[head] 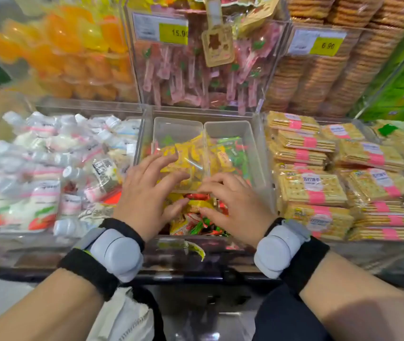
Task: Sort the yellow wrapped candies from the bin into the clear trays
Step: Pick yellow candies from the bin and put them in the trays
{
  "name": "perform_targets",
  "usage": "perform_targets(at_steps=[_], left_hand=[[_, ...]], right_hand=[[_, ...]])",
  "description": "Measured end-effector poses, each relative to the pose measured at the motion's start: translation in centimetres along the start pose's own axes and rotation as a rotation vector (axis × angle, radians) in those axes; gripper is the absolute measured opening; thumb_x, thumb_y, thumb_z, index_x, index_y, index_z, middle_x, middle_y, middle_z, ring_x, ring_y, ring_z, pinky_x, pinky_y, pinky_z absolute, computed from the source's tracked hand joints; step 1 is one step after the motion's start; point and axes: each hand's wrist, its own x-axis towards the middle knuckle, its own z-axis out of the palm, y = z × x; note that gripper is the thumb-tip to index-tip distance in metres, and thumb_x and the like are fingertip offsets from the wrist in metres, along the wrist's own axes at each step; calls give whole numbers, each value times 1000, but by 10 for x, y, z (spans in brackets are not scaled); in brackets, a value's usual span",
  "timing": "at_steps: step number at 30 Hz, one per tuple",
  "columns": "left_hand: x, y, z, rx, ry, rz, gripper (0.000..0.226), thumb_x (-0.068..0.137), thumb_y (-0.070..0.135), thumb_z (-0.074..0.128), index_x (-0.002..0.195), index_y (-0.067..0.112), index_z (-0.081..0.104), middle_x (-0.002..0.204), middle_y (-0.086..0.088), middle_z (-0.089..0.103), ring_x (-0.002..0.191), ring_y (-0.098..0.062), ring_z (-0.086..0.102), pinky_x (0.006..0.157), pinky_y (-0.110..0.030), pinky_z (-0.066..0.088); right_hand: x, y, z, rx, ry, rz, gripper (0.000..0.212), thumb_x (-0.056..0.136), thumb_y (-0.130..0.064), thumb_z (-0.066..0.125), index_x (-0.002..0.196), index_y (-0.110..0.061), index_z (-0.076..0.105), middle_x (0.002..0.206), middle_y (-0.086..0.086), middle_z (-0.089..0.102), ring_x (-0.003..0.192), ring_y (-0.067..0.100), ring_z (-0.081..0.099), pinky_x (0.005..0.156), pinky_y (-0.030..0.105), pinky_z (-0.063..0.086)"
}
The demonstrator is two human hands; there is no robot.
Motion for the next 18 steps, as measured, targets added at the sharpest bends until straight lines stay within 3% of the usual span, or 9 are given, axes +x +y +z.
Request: perform_targets(at_steps=[4, 7, 9, 14, 18], left_hand=[[-4, -14, 2, -14, 45, 27, 31, 78, 47, 56, 94, 23, 67, 124, -8, 54, 125, -35, 41, 97, -54, 36], [-5, -17, 6, -12, 6, 80, 25, 74, 45, 69, 89, 25, 68, 127, -9, 54, 127, -35, 40, 96, -55, 35], [-5, -18, 6, -8, -61, 116, 28, 68, 45, 74, 91, 29, 70, 133, -8, 51, 129, -36, 37, 97, -55, 33], [-1, -18, -4, 54, -231, 110, 45, 57, 49, 79, 100, 40, 68, 145, -3, 38, 137, -33, 26, 103, -55, 23], [3, -11, -10, 184, -319, 148, 58, 48, 44, 84, 103, 44, 66, 147, -1, 37, 137, -33, 28, 105, -58, 24]], right_hand=[[9, -2, 8, -108, -69, -13, 19, 85, -34, 59, 100, -26, 66, 107, -1, 53, 109, 20, 42, 96, 42, 36], [14, -1, 16, -177, -72, -11, 18, 87, -36, 56, 99, -29, 67, 99, -4, 56, 104, 19, 42, 95, 33, 27], [13, 1, 20, -195, -36, -16, 19, 88, -37, 55, 100, -29, 68, 95, -5, 56, 101, 18, 42, 90, 29, 21], [11, 4, 25, -89, -29, 1, 18, 88, -34, 57, 98, -27, 69, 92, -4, 60, 97, 18, 45, 96, 35, 26], [12, 6, 26, -55, -1, -13, 17, 87, -35, 58, 100, -28, 66, 85, -15, 48, 90, 9, 37, 94, 34, 27]])
